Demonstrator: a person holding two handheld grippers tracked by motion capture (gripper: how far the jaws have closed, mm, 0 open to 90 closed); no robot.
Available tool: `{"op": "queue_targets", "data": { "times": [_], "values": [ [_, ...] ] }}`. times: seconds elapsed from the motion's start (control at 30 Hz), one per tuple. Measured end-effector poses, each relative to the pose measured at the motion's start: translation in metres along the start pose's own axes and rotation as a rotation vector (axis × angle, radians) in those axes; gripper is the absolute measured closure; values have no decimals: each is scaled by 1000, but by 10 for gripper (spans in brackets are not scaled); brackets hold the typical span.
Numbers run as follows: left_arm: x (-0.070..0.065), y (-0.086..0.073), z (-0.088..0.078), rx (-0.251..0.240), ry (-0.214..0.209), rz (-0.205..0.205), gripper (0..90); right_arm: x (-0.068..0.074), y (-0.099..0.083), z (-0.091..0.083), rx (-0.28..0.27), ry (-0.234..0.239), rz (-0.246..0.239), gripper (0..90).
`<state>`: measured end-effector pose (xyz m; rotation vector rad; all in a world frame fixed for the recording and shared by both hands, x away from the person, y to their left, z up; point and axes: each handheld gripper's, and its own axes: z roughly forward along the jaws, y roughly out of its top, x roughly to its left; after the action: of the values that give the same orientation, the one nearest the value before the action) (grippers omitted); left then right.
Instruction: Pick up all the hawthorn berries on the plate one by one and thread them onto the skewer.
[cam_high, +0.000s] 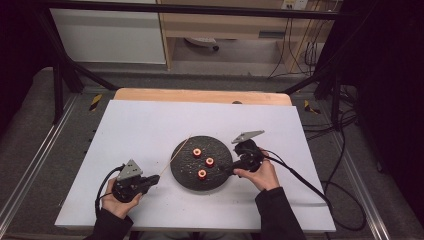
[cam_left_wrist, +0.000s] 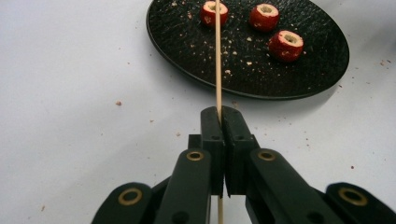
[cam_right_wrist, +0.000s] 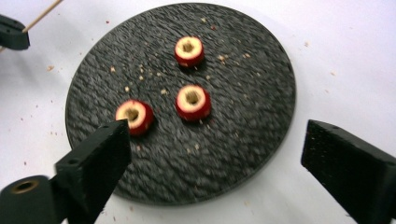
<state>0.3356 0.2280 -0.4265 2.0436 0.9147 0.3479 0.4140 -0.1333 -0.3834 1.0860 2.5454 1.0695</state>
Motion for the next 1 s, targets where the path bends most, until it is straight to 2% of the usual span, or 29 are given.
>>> {"op": "queue_targets", "data": {
  "times": [0.2, 0.47, 0.67, 1.0],
  "values": [
    [-1, -1, 1, 1, 4, 8, 882, 5, 20, 17, 71, 9, -10, 161],
    [-2, -1, 3, 7, -2, 10, 882, 10, 33, 45, 175, 20, -8, 239],
    [-2, -1, 4, 8, -3, 12, 882, 9, 37, 60, 218, 20, -10, 319],
    [-2, -1, 4, 13, -2, 14, 882, 7, 39, 72, 259, 19, 21, 474]
  ]
}}
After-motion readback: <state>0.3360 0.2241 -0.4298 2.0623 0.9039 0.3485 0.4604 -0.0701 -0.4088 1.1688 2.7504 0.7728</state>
